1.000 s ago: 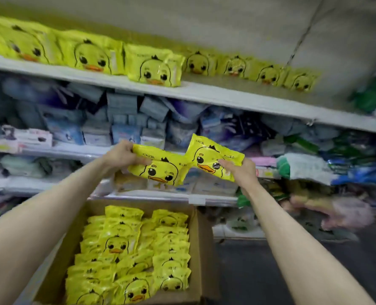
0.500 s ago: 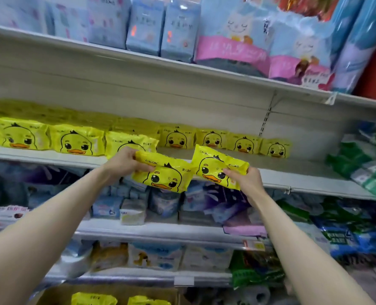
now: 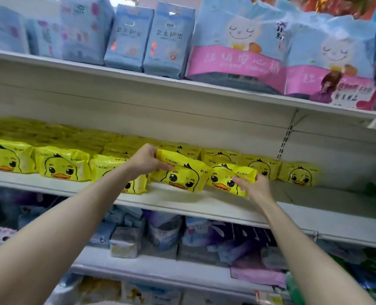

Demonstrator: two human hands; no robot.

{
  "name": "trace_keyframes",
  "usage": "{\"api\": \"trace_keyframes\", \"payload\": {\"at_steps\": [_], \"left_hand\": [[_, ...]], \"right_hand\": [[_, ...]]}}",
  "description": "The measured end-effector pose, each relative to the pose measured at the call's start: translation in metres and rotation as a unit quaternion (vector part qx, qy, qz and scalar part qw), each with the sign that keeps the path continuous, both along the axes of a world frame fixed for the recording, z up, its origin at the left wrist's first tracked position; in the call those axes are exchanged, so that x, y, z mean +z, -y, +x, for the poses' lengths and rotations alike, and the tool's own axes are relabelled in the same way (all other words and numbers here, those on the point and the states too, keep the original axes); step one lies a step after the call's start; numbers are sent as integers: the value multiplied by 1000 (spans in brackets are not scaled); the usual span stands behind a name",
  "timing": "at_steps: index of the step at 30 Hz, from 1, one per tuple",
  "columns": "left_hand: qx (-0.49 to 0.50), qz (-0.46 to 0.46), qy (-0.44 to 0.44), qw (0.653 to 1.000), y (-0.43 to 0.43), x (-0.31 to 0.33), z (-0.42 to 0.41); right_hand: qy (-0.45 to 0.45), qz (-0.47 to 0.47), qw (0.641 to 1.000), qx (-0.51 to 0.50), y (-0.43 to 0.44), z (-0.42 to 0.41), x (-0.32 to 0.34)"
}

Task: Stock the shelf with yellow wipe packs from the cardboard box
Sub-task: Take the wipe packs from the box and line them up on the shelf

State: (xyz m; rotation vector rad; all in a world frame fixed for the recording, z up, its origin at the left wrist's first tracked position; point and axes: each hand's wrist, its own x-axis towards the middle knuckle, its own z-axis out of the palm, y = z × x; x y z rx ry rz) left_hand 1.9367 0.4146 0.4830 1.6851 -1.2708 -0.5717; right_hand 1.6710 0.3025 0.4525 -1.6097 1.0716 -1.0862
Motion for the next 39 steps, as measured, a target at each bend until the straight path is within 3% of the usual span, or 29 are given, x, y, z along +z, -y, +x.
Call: {"api": "trace_keyframes", "payload": {"at_steps": [7, 15, 20, 26, 39], "left_hand": [[46, 2, 26, 999, 52, 9, 20], [119, 71, 109, 984, 102, 6, 29], [103, 74, 134, 983, 121, -9, 36], [97, 66, 241, 963, 131, -12, 45], [64, 79, 180, 978, 125, -10, 77]], "right_hand": [[-38, 17, 998, -43, 57, 9, -13], [-37, 55, 994, -84, 90, 8, -22], [-27, 85, 993, -76, 86, 12, -21], [-14, 69, 995, -71, 79, 14, -17], [-53, 79, 995, 37, 53, 74, -23]]}}
